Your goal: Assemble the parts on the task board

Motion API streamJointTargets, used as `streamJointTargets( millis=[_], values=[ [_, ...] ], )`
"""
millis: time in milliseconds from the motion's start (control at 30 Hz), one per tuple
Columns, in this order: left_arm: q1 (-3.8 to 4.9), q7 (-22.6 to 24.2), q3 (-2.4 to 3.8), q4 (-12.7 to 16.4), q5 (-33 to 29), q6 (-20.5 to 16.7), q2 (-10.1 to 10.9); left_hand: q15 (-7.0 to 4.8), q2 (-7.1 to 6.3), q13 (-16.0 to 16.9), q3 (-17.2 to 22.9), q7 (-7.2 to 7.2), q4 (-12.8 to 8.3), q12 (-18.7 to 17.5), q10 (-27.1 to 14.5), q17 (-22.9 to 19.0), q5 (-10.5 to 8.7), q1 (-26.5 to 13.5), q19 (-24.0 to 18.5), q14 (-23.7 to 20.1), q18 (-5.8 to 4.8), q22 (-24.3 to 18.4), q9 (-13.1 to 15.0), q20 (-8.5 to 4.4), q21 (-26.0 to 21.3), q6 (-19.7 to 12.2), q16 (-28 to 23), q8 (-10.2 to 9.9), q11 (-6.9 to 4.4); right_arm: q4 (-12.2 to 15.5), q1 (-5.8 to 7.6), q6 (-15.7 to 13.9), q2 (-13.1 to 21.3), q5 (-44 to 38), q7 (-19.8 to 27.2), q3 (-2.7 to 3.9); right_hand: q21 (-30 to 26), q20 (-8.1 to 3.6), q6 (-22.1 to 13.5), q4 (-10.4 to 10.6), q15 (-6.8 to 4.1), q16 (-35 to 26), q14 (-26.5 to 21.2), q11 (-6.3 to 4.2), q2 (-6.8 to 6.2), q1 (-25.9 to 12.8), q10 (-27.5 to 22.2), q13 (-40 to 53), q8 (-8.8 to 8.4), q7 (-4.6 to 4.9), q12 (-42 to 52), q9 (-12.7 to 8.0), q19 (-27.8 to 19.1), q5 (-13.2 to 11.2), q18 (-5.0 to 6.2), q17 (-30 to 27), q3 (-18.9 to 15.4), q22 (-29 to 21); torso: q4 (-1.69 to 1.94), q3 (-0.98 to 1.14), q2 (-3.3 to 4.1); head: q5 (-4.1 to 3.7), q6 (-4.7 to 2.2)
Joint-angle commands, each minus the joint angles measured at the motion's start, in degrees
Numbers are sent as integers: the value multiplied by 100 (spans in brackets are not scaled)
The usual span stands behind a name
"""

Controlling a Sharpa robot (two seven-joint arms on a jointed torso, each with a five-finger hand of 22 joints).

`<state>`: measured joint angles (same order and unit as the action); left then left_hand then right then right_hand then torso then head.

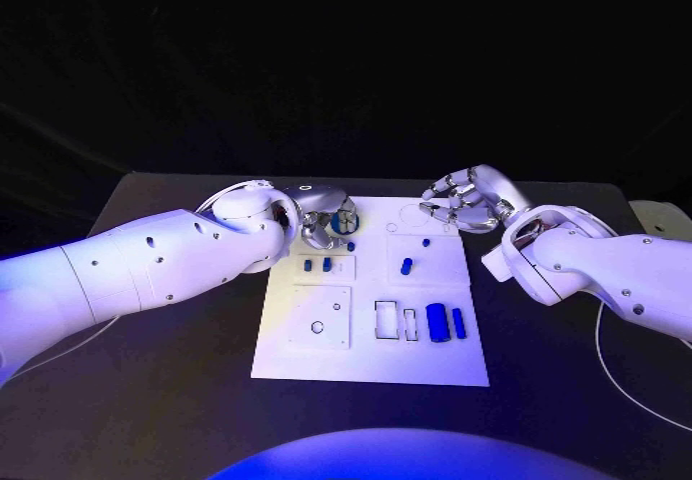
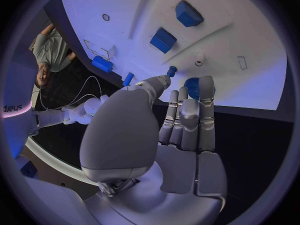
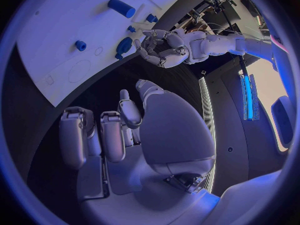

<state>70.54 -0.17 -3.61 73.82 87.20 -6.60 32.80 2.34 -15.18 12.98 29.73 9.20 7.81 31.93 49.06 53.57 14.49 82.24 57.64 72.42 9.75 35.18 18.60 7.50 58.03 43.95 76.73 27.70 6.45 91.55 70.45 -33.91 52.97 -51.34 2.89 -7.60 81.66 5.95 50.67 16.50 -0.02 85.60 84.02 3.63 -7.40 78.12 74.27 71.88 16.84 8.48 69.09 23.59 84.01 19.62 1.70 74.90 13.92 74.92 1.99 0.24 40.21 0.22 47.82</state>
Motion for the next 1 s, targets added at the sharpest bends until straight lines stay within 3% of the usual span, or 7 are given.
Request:
streamJointTargets(
  millis=[33,1000],
  values=[
    [0,-47,0,-57,233,362,-70,-10,-10,-55,17,5,-47,-70,51,79,-31,-87,219,136,34,293,-40,3,237,38,117,-84,-7,5,-4,17,-6,-19,58,1,-33,-42,-41,-6,-52,-30,375,0,-23,-54,-37,-10,28,0,-39,7,132,20,53,717,32,981,-2,3,-2,-4,9],
    [-15,-162,-16,-360,255,569,-404,-38,79,-160,130,1,-163,-135,224,300,-35,-64,524,393,-48,853,-96,-20,683,206,345,-179,-38,43,-3,12,-8,-20,52,1,-33,-42,-41,-6,-52,-30,375,0,-23,-54,-37,-10,28,0,-39,7,132,20,53,717,32,981,8,4,-5,-63,49]
  ],
)
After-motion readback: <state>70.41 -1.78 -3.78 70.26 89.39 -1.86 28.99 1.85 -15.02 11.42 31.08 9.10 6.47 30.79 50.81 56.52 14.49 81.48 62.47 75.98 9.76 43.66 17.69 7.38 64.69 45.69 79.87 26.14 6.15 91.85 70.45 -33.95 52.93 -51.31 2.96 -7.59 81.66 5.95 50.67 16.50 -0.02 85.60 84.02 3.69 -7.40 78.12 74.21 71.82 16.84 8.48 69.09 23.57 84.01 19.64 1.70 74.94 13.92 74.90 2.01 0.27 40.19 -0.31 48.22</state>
